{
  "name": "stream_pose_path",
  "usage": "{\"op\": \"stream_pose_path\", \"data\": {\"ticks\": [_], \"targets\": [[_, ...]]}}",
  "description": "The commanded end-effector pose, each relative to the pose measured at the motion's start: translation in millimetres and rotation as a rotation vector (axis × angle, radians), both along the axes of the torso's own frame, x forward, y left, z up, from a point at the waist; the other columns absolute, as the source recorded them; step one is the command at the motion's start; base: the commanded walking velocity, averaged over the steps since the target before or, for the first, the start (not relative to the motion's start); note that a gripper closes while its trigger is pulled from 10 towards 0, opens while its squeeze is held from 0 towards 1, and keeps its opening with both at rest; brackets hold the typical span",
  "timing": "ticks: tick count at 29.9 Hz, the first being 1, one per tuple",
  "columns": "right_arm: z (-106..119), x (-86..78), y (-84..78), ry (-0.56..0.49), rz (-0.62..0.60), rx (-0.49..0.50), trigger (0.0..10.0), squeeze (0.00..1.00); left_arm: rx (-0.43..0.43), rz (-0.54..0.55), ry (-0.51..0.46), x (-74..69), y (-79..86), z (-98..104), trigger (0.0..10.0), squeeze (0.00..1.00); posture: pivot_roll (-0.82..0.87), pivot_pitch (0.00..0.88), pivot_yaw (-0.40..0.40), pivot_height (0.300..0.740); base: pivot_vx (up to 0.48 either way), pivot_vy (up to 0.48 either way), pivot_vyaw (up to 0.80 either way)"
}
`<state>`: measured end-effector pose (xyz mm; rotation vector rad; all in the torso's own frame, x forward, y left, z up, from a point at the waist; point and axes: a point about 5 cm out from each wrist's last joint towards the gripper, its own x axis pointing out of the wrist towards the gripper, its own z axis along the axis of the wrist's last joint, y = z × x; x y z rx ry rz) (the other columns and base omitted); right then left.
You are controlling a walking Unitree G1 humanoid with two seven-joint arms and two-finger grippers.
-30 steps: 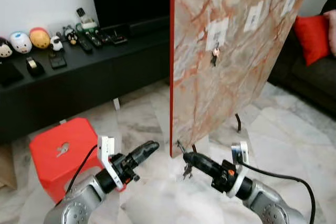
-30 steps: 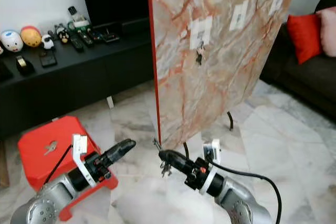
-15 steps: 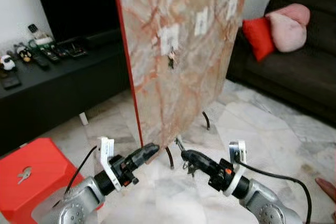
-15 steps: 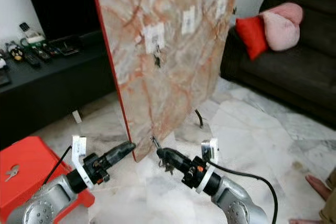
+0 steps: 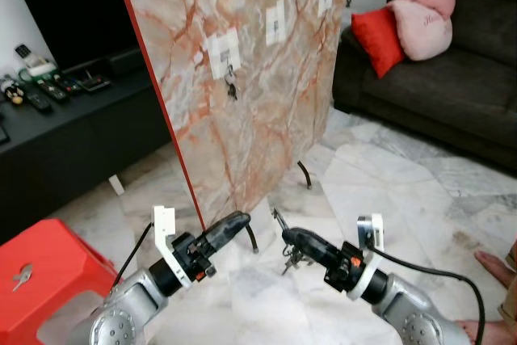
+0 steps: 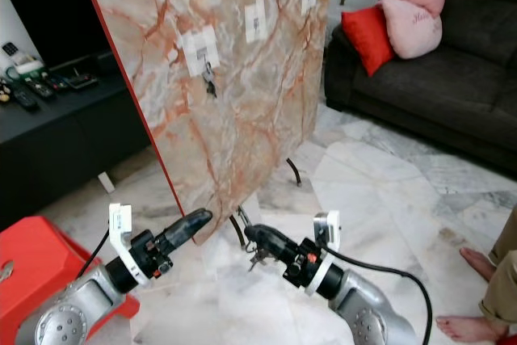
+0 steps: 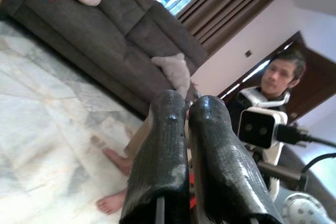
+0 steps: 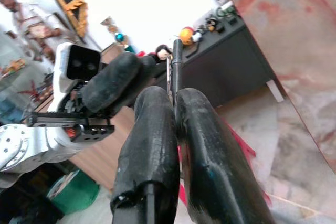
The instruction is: Hang keys on a hook
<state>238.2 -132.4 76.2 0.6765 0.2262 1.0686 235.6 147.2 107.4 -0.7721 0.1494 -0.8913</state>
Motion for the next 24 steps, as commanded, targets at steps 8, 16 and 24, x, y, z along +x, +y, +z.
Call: {"op": "stream_pose_path", "data": {"ticks": [8,16,24], "targets": [[7,-0.6,0.8,-0.039,0.092,-0.008,10.0,0.00,-0.011,-0.086,-0.025,-2.6,-10.0,6,10.0,0.00,0.04,0.000,-0.007,0.740,0.000,0.000,0.00],[6,-2.5,3.5,-0.044,0.131,-0.031,10.0,0.00,-0.004,-0.130,-0.026,-3.1,-14.1,8,10.0,0.00,0.05,0.000,-0.005,0.740,0.000,0.000,0.00],[5,-5.2,6.6,-0.057,0.162,-0.052,10.0,0.00,0.012,-0.169,-0.023,-1.7,-19.3,8,10.0,1.00,0.04,0.000,0.006,0.740,0.000,0.000,0.00]]}}
